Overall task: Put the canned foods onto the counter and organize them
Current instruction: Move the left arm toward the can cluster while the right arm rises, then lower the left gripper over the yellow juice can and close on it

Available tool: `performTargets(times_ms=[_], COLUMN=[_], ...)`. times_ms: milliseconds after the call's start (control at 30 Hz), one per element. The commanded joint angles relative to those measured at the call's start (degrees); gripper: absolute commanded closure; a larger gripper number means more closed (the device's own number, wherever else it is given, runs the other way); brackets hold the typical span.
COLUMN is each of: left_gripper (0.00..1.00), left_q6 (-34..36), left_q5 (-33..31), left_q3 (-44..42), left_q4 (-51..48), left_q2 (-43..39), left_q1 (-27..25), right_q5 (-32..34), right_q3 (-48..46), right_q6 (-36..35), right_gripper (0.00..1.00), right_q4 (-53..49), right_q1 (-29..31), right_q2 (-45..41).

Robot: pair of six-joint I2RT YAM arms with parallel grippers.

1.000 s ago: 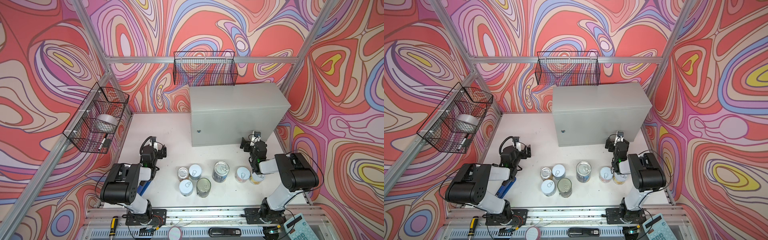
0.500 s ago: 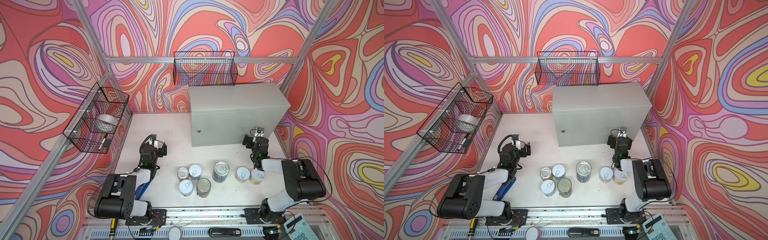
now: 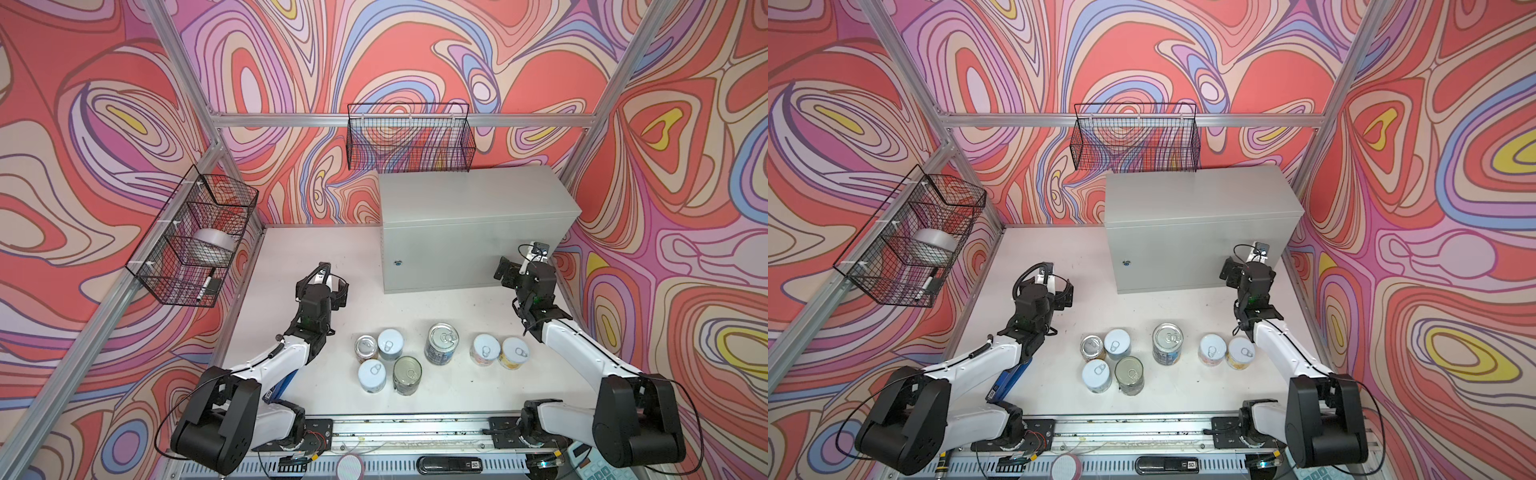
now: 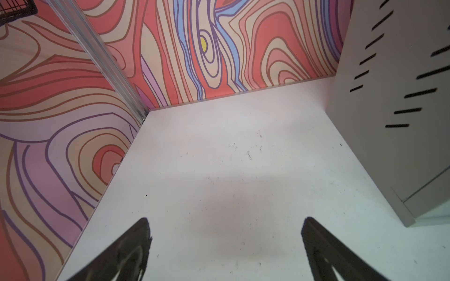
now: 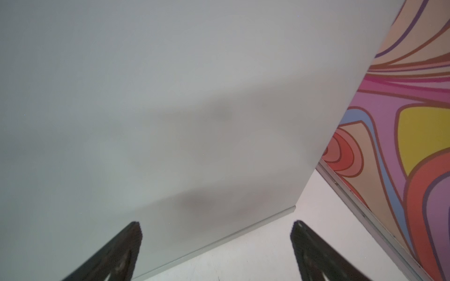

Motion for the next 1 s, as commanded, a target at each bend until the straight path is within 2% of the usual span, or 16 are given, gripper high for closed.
performTargets(times_ms=[0,100,233,333,567,733,967], left_gripper=[0.0,0.0,0.0,0.0,0.01,0.06,0.1], left_q6=[-0.62,-2.56,-7.11,-9.67,-17.31,-23.19,-25.93], left_q5=[-5.93,-6.25,-5.79,-6.92,-3.9,2.57,11.29], left_q3=[3.04,3.98,7.74,10.99,18.33,17.77,16.32], left_q4=[-8.08,-12.85,-23.22,-30.01,-49.44,-55.55,-59.46], left_q2=[-1.58,-3.73,-5.62,-5.59,-3.56,-5.71,-9.1], left_q1=[-3.8,-7.49,-11.3,-14.17,-18.05,-18.46,-19.3], right_q5=[-3.91,-7.24,-9.98,-11.1,-14.79,-16.57,-23.21], right_q3=[1.23,2.9,1.96,0.48,-2.71,-5.23,-5.83], right_q6=[3.08,4.45,5.56,6.08,7.46,8.04,9.05], right_gripper=[0.01,0.02,0.02,0.01,0.02,0.01,0.02], right_q4=[-8.16,-13.09,-14.15,-14.28,-16.37,-17.05,-18.45], right_q1=[-0.38,-0.39,-0.38,-0.4,-0.38,-0.38,-0.38], right_q2=[-2.92,-2.9,-3.21,-4.96,-8.32,-11.07,-11.84])
